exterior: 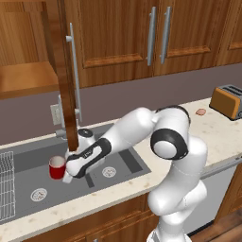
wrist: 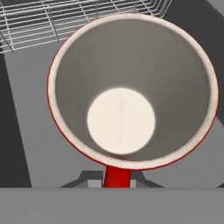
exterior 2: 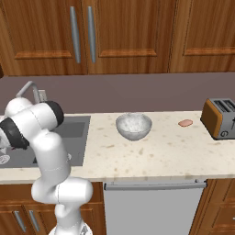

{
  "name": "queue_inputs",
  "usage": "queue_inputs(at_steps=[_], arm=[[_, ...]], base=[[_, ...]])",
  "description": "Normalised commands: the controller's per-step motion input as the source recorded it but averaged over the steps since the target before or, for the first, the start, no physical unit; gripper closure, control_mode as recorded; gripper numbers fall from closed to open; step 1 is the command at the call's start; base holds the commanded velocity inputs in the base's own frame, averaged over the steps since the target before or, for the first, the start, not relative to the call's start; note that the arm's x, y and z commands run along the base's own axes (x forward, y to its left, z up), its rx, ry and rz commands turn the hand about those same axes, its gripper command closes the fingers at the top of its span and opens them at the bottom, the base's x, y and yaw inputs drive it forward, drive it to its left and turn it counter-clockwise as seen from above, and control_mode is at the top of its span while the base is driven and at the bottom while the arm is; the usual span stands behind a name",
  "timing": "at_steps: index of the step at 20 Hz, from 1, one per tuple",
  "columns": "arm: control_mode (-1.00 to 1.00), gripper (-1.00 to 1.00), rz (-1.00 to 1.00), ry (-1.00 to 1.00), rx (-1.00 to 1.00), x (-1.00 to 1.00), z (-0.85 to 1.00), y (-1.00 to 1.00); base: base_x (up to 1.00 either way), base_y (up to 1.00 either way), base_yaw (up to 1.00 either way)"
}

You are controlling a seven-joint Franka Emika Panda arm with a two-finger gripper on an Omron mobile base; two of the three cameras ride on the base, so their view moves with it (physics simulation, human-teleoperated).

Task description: Pick the mug and place it in the sink. Pick the bowl and place it in the open cabinet and then close the cabinet.

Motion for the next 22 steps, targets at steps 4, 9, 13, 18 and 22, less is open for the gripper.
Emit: queue_inputs(at_steps=[4, 9, 13, 18, 22], arm=[[-1.0, 1.0, 0.0, 0.0, 0.0, 0.0, -0.2, 0.19], [-1.0, 1.0, 0.0, 0.0, 0.0, 0.0, -0.24, 0.18], [-1.0, 1.0, 0.0, 0.0, 0.0, 0.02, -0.22, 0.19], [-1.0, 1.0, 0.0, 0.0, 0.0, 0.04, -0.13, 0.22], [-1.0, 1.0, 0.0, 0.0, 0.0, 0.09, -0.11, 0.29]], base=[[0.0, 0.0, 0.0], [0.0, 0.0, 0.0], [0.0, 0.0, 0.0], [0.0, 0.0, 0.0], [0.0, 0.0, 0.0]])
